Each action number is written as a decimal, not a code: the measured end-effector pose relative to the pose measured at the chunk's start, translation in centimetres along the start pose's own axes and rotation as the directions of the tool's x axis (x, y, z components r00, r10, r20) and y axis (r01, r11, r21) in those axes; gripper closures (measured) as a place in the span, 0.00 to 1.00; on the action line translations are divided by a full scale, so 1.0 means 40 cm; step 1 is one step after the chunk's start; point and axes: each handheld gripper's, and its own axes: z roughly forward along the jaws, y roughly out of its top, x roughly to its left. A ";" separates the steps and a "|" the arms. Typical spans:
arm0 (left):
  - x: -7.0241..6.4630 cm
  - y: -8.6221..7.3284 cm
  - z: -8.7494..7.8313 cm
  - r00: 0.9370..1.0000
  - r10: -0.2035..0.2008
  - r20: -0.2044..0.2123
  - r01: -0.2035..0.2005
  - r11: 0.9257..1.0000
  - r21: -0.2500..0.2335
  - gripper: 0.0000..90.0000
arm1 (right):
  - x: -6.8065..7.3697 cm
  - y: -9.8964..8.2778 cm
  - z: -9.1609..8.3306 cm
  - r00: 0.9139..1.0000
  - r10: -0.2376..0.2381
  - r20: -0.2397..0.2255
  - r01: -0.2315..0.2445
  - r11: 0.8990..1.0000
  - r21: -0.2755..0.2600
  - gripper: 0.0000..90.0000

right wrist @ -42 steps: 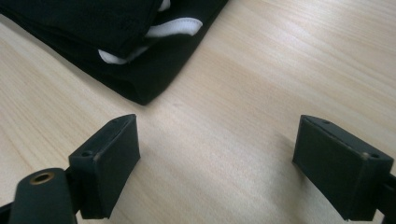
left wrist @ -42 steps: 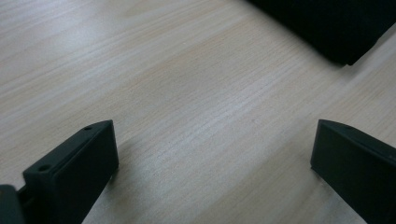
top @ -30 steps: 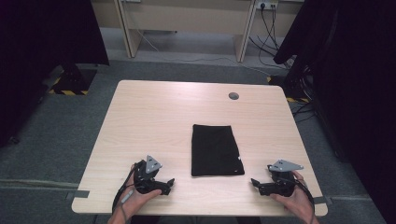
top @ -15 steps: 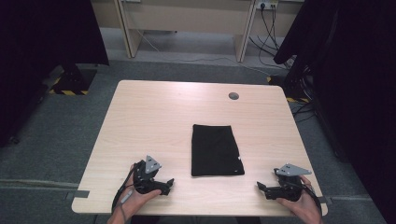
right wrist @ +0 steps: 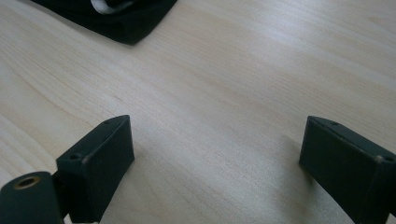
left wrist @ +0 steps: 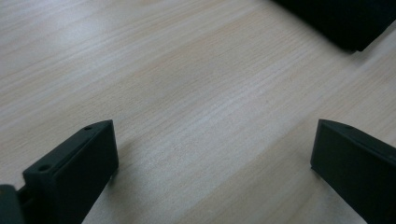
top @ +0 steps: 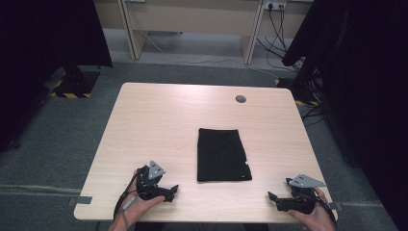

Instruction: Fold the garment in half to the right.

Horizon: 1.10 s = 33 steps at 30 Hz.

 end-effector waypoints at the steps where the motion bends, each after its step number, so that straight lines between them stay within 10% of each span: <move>1: 0.000 -0.001 -0.001 1.000 -0.001 -0.002 0.001 1.000 0.000 0.00 | 0.000 -0.001 -0.001 1.000 -0.001 0.000 0.001 1.000 -0.002 0.11; 33: 0.002 -0.015 -0.015 1.000 -0.008 -0.011 0.008 1.000 0.001 0.00 | 0.012 -0.012 -0.009 1.000 0.008 0.007 -0.008 1.000 -0.009 0.11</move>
